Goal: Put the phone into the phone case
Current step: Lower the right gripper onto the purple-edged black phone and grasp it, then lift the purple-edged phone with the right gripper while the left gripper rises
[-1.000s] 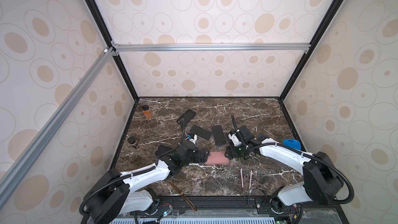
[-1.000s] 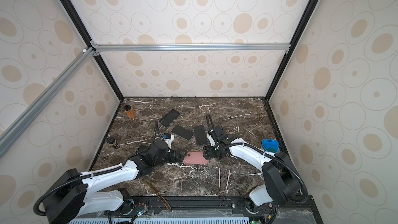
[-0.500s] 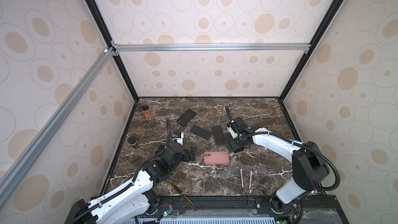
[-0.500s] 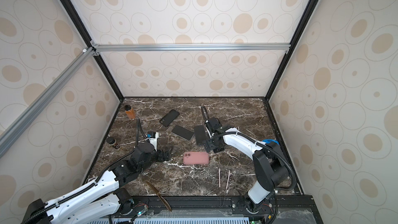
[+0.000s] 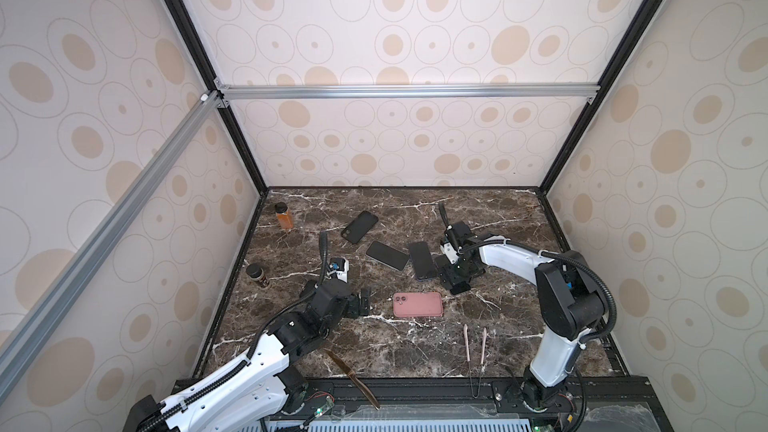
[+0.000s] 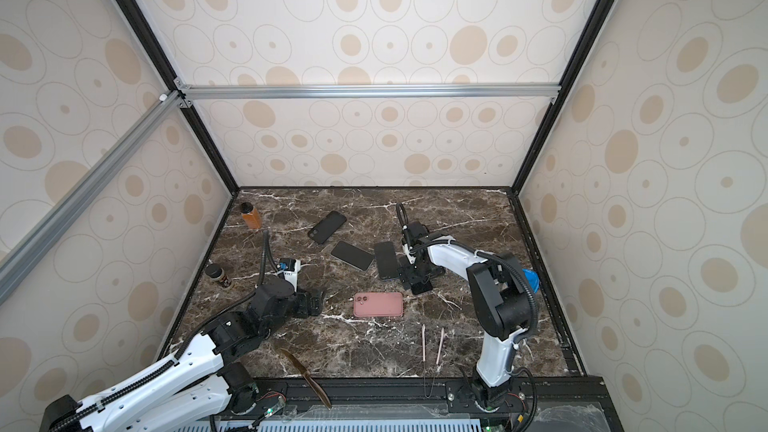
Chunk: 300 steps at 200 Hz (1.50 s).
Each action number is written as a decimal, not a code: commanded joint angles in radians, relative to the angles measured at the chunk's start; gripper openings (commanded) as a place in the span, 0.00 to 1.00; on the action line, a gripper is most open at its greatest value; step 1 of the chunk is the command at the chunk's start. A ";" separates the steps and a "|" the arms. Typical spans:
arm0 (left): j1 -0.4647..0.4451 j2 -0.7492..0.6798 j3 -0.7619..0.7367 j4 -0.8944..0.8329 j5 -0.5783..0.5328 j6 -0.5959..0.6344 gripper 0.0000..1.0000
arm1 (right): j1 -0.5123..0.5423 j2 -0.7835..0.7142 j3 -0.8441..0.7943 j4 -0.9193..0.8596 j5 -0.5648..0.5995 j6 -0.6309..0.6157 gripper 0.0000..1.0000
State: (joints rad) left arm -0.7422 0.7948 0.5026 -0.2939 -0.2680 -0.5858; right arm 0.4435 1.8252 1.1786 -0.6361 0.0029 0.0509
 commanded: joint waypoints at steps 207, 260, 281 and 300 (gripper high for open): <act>0.010 -0.037 0.027 -0.016 0.042 0.018 1.00 | -0.038 0.079 0.022 0.033 -0.035 0.032 0.63; 0.009 -0.032 0.026 0.014 0.076 0.016 1.00 | -0.038 0.007 -0.007 0.065 -0.032 0.030 0.49; 0.010 -0.029 0.021 0.039 0.101 0.007 1.00 | -0.039 -0.011 -0.010 0.065 -0.035 0.030 0.44; 0.012 -0.023 0.015 0.060 0.124 -0.002 1.00 | -0.038 -0.034 -0.017 0.072 -0.040 0.032 0.39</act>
State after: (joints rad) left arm -0.7399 0.7639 0.5022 -0.2764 -0.1780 -0.5823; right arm 0.4084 1.8507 1.1736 -0.5777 -0.0196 0.0822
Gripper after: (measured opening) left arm 0.998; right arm 0.723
